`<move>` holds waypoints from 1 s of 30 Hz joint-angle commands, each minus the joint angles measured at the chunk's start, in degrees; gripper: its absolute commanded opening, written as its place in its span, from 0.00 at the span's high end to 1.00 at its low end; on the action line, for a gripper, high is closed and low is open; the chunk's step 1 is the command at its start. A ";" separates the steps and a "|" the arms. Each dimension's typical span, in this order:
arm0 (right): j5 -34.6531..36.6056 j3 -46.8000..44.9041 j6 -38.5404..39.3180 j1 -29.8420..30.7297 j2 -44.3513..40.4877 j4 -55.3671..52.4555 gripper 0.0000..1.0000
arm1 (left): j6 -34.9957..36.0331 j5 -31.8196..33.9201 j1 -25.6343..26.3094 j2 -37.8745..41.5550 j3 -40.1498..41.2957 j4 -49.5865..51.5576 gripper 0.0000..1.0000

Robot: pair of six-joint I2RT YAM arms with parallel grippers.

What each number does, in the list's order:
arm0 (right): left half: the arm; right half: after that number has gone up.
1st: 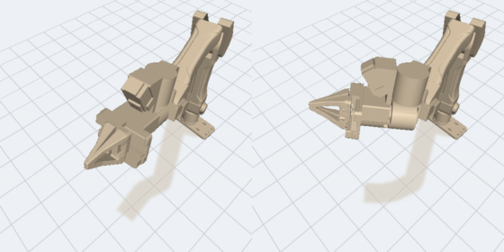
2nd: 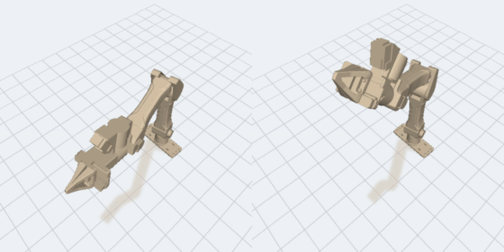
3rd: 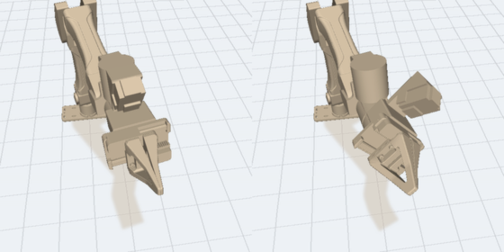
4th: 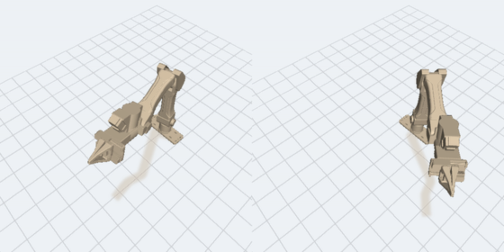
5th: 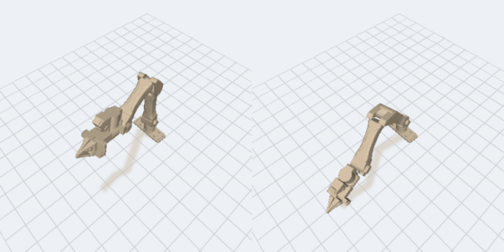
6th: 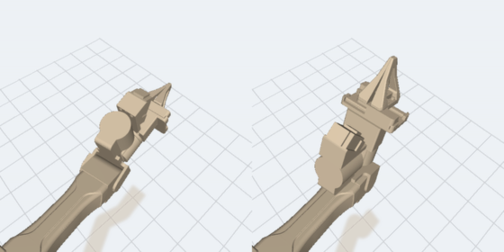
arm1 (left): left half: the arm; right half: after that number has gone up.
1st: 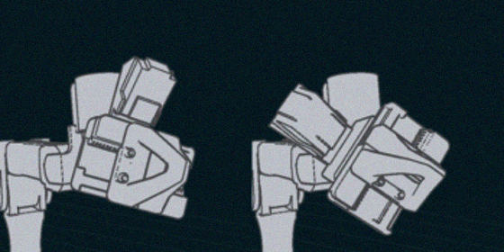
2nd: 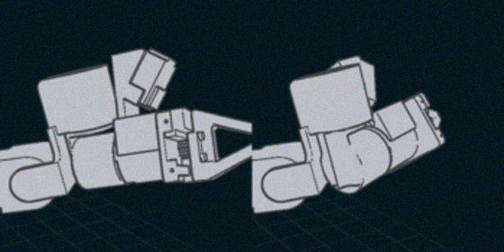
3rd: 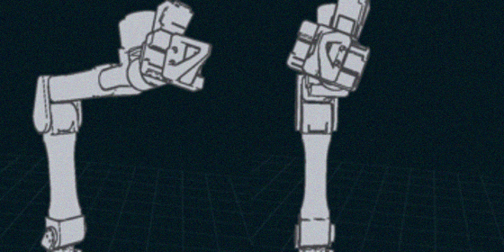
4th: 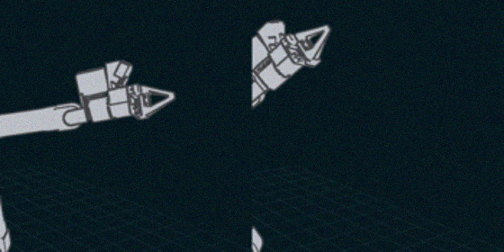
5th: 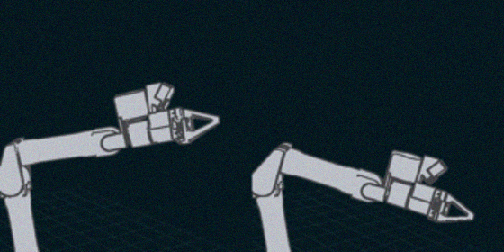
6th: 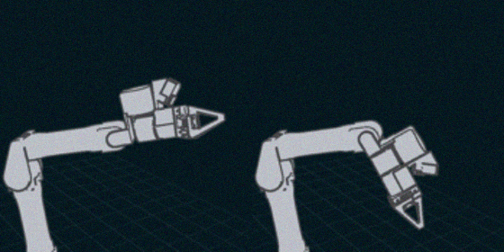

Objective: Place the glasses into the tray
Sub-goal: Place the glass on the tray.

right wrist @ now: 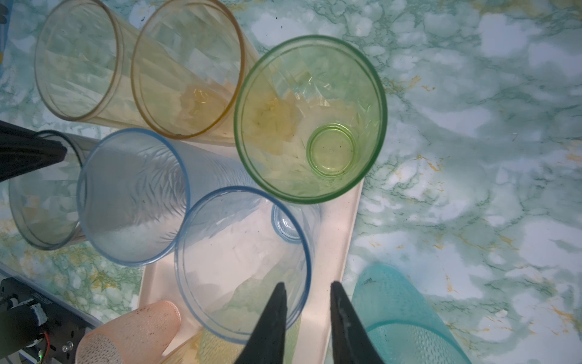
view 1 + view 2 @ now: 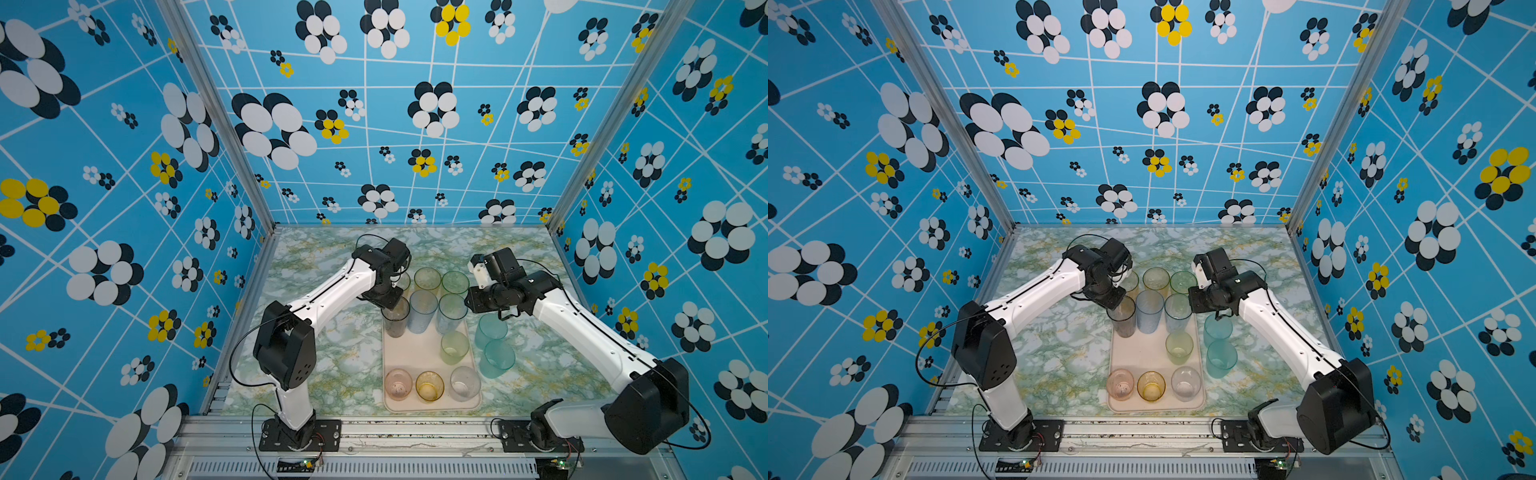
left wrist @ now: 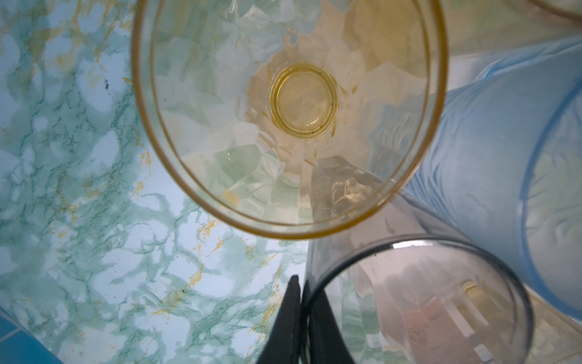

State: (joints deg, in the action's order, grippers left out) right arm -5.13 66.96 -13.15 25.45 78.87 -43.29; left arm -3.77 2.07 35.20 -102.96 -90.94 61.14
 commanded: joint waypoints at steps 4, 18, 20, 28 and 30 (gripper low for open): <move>1.70 1.80 -0.66 0.82 1.32 -2.50 0.73 | 1.05 -0.77 -0.77 0.59 1.86 -0.50 0.91; 4.02 3.66 -0.82 2.93 4.48 -3.47 0.76 | 1.66 -1.61 -1.19 0.05 2.28 -1.20 0.91; 4.69 3.92 -0.96 3.18 4.70 -3.49 0.77 | 1.75 -1.72 -1.27 -0.05 2.25 -1.16 0.91; 6.99 4.61 -1.10 3.90 6.29 -4.07 0.85 | 2.06 -1.97 -1.56 -0.14 2.43 -1.42 0.91; 7.38 4.67 -1.10 4.05 6.64 -4.17 0.88 | 2.10 -2.04 -1.63 -0.20 2.52 -1.46 0.91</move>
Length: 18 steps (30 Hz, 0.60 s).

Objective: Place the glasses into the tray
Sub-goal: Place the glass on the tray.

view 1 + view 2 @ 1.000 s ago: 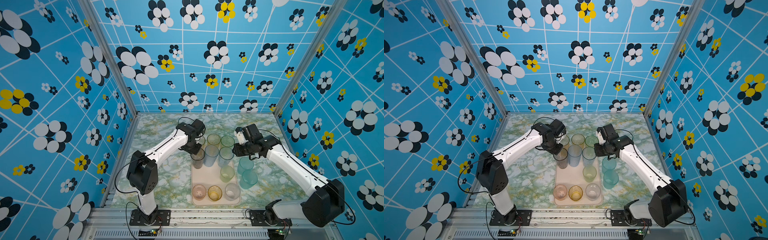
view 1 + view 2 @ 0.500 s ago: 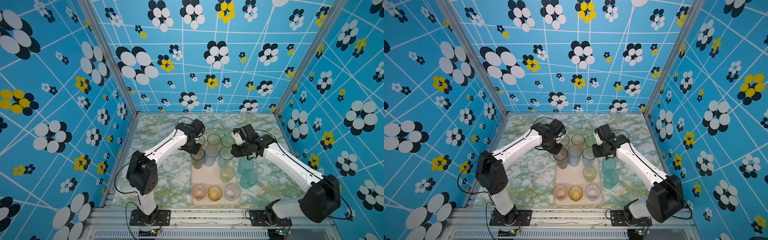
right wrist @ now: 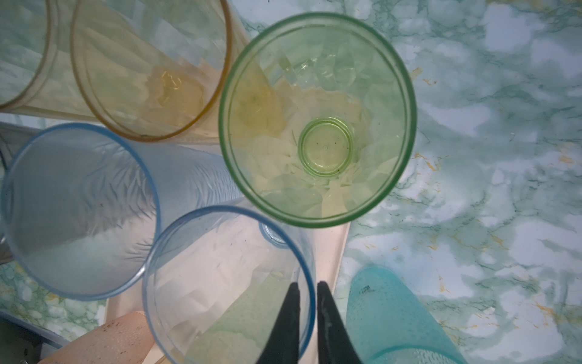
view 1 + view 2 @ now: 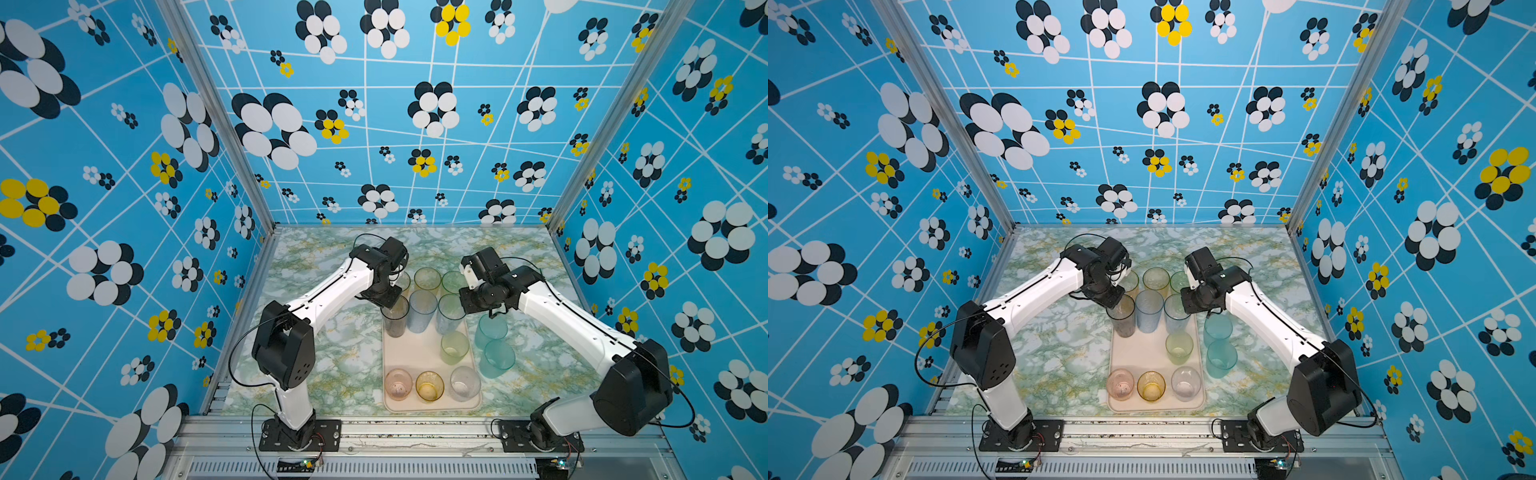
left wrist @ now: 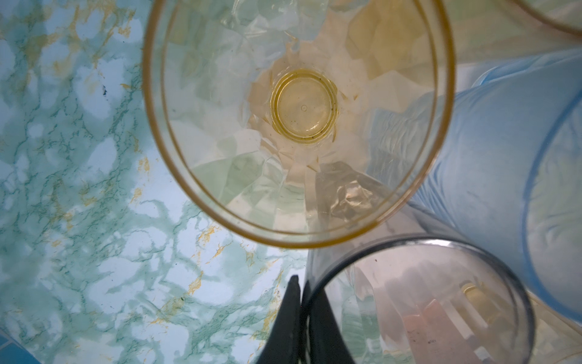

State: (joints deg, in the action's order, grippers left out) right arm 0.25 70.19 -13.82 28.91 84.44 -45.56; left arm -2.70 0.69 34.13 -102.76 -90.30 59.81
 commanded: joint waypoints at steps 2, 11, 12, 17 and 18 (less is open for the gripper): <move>2.69 1.60 -0.36 0.80 1.25 -1.99 0.88 | 1.03 -0.65 -0.56 -0.48 1.92 -0.05 0.91; 6.24 1.19 -0.85 1.15 -0.84 -1.20 0.93 | 1.12 -0.86 -0.64 -0.77 1.81 0.05 0.91; 6.51 1.35 -0.85 1.15 -1.12 -1.20 0.94 | 1.12 -0.82 -0.64 -0.85 1.80 0.04 0.91; 7.11 1.29 -1.05 1.15 -1.83 -1.20 0.95 | 1.12 -0.97 -0.65 -0.95 1.64 0.22 0.90; 7.15 1.29 -1.03 1.15 -1.76 -1.22 0.95 | 1.12 -1.03 -0.64 -0.95 1.62 0.28 0.91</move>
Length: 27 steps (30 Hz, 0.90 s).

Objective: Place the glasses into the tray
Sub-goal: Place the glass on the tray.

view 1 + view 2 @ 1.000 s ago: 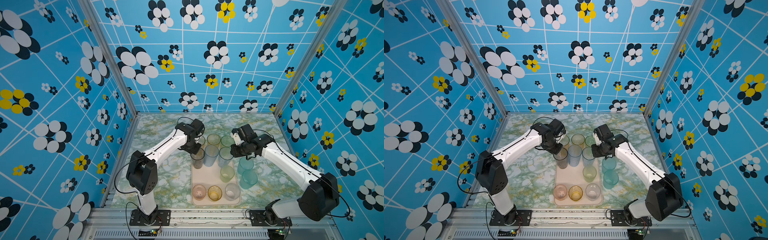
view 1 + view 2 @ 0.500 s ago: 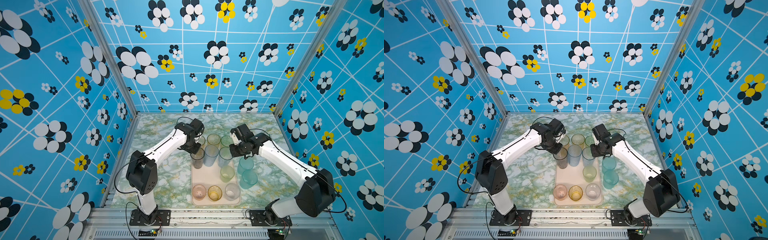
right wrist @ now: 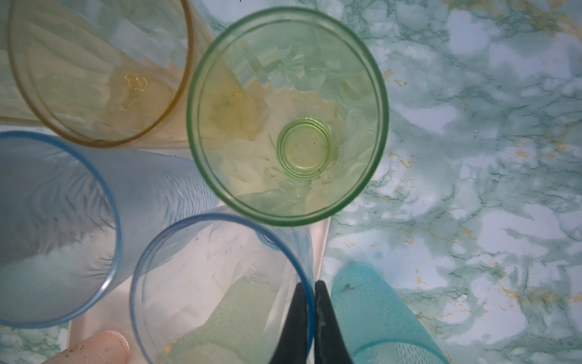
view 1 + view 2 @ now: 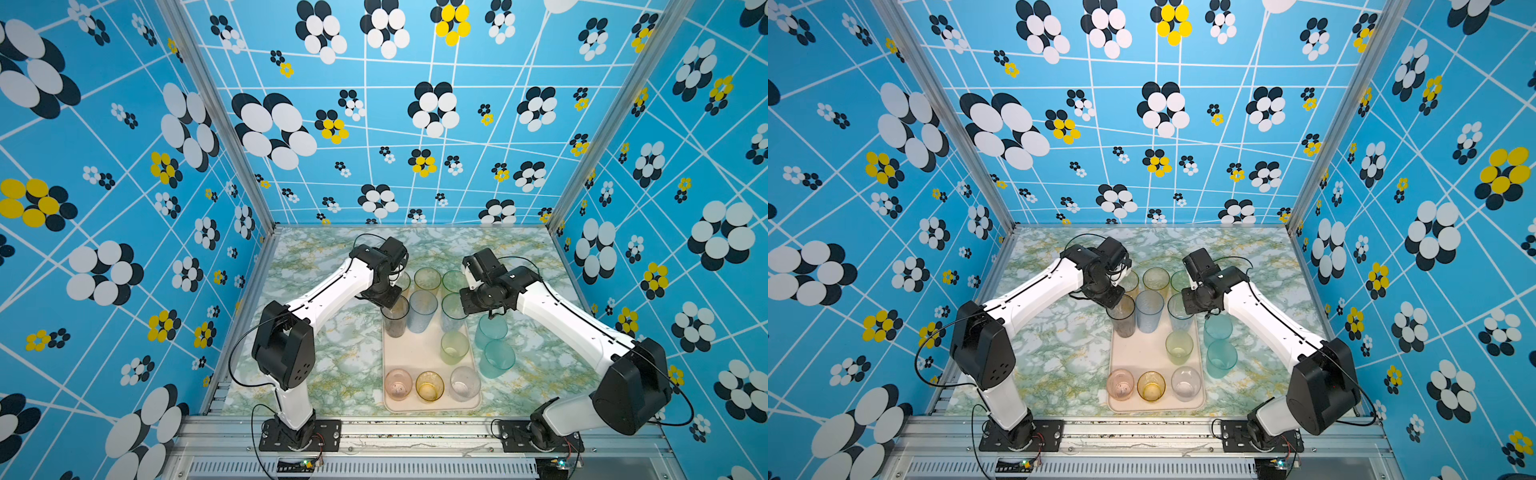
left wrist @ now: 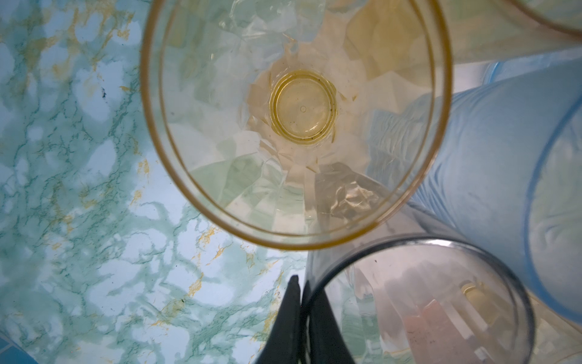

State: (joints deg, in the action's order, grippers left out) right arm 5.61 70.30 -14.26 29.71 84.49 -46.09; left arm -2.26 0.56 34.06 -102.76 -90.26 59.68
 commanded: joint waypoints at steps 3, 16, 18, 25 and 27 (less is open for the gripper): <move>1.91 1.02 -0.59 0.34 -1.39 -0.67 0.95 | 0.68 -0.89 -0.53 -0.93 1.66 0.45 0.90; 1.87 0.96 -0.85 0.33 -1.12 0.03 0.79 | 0.94 -0.05 -0.67 -0.86 1.67 1.23 0.90; 2.24 0.89 -0.86 0.34 -1.64 0.11 0.77 | 0.95 -0.05 -0.67 -0.95 1.68 1.23 0.90; 2.32 1.94 -0.59 0.29 -5.21 -0.03 0.74 | 0.83 -0.39 -0.67 -1.15 1.58 1.06 0.90; 1.50 2.70 -0.42 0.34 -6.24 -0.56 0.74 | 0.86 -0.55 -0.66 -1.21 1.57 0.96 0.90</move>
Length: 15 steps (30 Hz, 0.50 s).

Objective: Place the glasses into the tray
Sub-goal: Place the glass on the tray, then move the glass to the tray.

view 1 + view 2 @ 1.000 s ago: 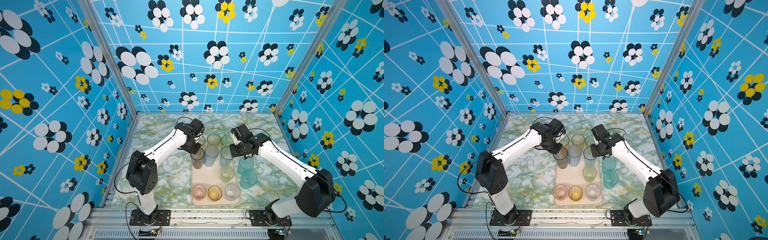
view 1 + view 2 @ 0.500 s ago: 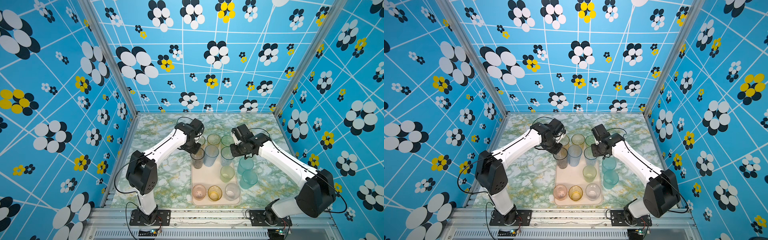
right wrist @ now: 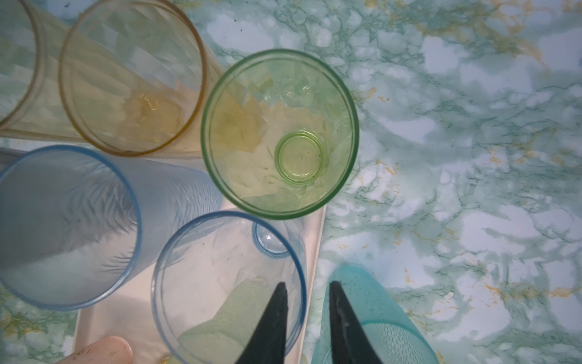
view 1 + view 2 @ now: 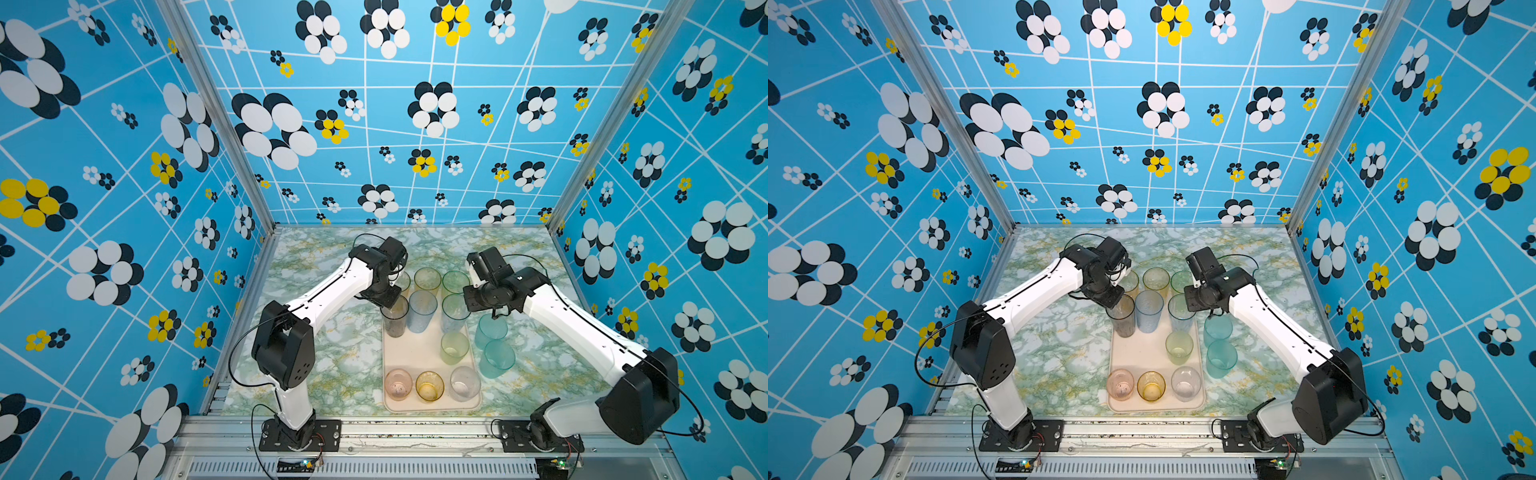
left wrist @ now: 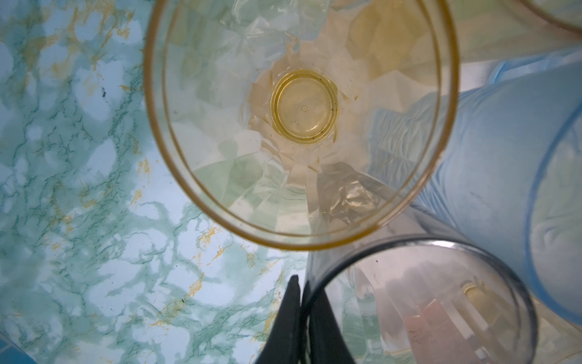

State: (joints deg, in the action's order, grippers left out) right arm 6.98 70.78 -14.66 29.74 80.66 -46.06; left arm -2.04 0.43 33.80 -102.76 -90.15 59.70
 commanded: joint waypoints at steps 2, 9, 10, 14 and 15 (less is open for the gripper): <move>-2.02 2.74 0.23 0.48 -3.34 -0.44 0.74 | 0.63 -0.22 -0.40 -1.21 1.55 0.87 0.90; -8.29 5.86 2.41 4.57 -1.39 -0.39 0.75 | 0.46 -0.15 -0.40 -1.30 1.73 0.59 0.90; -8.35 6.19 2.60 5.11 -0.68 -0.43 0.75 | 0.46 -0.22 -0.37 -1.24 1.73 0.59 0.90; -9.13 8.28 3.14 7.00 2.98 -0.86 0.76 | 0.64 -0.25 -0.32 -1.31 1.47 0.59 0.90; -9.33 8.70 3.31 7.34 3.86 -0.91 0.76 | 0.68 -0.16 -0.32 -1.27 1.38 0.55 0.90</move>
State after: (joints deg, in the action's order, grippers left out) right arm -0.45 77.73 -12.53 36.16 82.26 -46.06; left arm -2.04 0.43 33.80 -102.76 -90.15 59.66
